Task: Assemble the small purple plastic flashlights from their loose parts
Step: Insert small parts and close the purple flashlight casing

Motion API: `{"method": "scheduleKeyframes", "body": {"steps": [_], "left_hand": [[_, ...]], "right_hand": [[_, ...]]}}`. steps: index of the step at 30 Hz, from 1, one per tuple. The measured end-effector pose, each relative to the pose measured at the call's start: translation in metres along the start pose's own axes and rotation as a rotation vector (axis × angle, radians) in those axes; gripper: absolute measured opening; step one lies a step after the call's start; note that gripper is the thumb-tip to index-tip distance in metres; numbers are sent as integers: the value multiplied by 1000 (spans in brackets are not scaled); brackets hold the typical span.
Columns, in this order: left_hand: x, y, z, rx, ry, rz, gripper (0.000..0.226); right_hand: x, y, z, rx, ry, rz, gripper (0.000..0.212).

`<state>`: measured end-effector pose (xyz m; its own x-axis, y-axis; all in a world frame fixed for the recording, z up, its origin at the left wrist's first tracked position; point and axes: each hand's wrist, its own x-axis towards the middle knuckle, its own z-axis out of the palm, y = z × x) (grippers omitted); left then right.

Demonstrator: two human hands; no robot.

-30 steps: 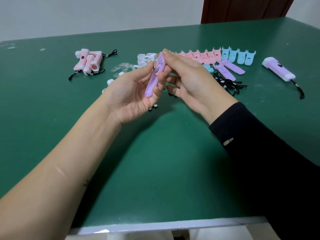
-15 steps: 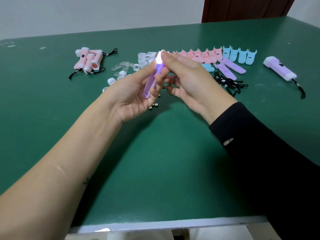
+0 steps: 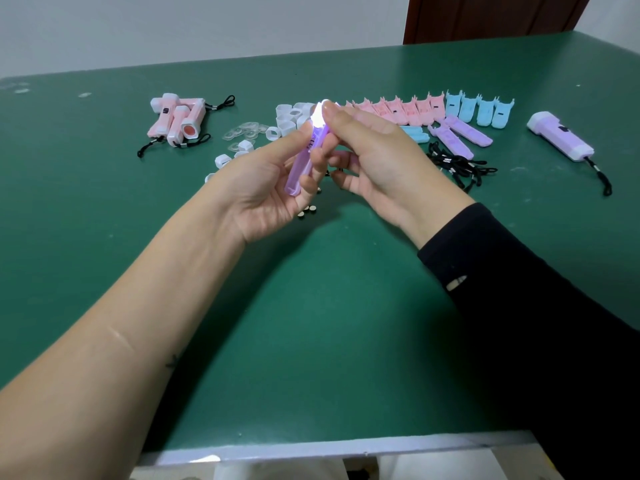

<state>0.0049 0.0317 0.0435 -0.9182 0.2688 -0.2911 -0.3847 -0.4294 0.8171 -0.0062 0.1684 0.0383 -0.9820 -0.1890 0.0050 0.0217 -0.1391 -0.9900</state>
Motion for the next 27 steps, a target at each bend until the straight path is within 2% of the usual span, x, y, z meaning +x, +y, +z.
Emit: {"method": "scheduleKeyframes", "body": {"steps": [15, 21, 27], "left_hand": [[0, 0, 0, -17, -12, 0, 15], [-2, 2, 2, -125, -88, -26, 25], [-3, 1, 4, -137, -76, -18, 21]], "right_hand": [[2, 1, -1, 1, -2, 10, 32], [5, 1, -3, 116, 29, 46, 22], [6, 2, -3, 116, 18, 44, 29]]}}
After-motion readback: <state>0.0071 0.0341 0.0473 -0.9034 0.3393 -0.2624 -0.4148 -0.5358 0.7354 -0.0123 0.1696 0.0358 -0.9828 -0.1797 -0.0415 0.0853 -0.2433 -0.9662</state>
